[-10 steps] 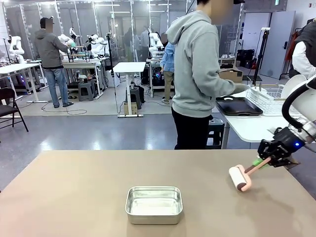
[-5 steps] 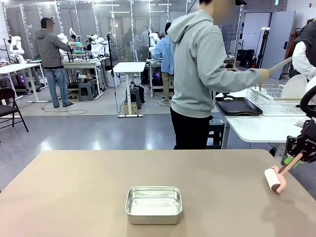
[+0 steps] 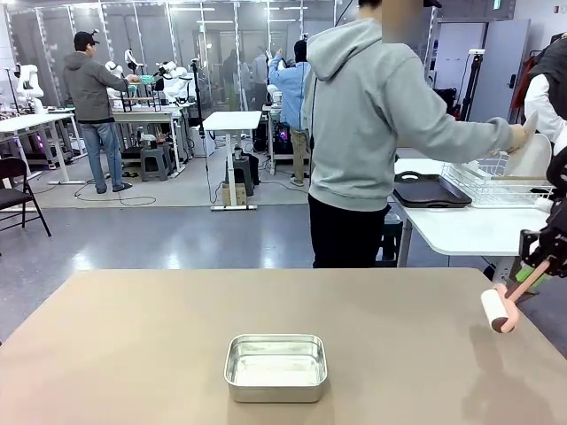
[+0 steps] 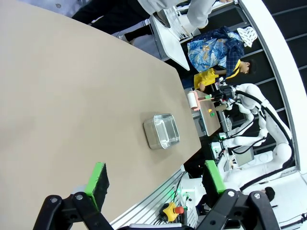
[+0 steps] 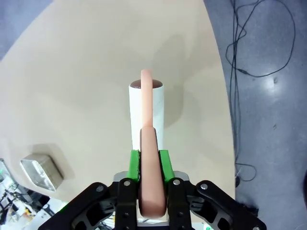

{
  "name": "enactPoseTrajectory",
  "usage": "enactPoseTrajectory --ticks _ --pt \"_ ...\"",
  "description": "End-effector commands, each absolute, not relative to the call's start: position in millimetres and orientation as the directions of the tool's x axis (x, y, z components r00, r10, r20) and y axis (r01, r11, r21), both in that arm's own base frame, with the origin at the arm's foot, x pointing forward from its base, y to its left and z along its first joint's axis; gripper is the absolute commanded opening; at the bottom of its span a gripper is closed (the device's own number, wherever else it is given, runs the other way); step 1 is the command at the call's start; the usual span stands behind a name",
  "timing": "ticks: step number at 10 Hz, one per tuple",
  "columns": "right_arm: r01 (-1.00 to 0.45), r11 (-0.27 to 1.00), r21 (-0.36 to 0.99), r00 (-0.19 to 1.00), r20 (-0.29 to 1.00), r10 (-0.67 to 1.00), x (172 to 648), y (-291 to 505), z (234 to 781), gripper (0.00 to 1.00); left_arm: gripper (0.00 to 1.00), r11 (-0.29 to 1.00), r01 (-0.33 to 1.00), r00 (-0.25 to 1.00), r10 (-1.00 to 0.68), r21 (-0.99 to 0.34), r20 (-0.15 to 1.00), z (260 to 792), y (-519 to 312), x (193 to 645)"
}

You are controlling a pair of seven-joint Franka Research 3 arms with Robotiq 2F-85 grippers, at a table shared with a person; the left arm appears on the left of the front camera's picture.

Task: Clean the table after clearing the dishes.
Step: When the right (or left) Handle tray is removed, use the right hand (or left hand) to clean the right (or left) side of the table with the Lint Roller.

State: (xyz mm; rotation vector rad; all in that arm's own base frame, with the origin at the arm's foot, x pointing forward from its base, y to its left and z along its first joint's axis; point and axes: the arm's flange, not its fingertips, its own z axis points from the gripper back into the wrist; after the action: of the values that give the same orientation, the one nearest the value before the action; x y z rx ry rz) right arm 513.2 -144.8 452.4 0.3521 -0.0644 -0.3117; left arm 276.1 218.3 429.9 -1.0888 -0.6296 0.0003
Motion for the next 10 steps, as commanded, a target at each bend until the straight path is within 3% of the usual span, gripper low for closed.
enactPoseTrajectory --ticks 1,3,4,5,10 --pt "0.243 0.93 0.274 0.96 0.069 -0.271 481 -125 489 0.21 1.0 0.473 0.31 0.824 0.298 -0.825 0.481 431 220 273" --pt "0.204 0.954 0.218 0.971 0.077 -0.225 472 -108 516 0.21 1.0 0.473 0.31 0.824 0.298 -0.825 0.481 431 220 273" --pt "0.17 0.96 0.224 0.984 0.016 -0.178 473 -100 518 0.21 1.0 0.473 0.31 0.824 0.298 -0.825 0.481 431 220 273" --pt "0.194 0.946 0.261 0.971 0.088 -0.223 478 -122 515 0.21 1.0 0.473 0.31 0.824 0.298 -0.825 0.481 431 220 273" --pt "0.194 0.946 0.261 0.971 0.088 -0.223 478 -122 515 0.21 1.0 0.473 0.31 0.824 0.298 -0.825 0.481 431 220 273"
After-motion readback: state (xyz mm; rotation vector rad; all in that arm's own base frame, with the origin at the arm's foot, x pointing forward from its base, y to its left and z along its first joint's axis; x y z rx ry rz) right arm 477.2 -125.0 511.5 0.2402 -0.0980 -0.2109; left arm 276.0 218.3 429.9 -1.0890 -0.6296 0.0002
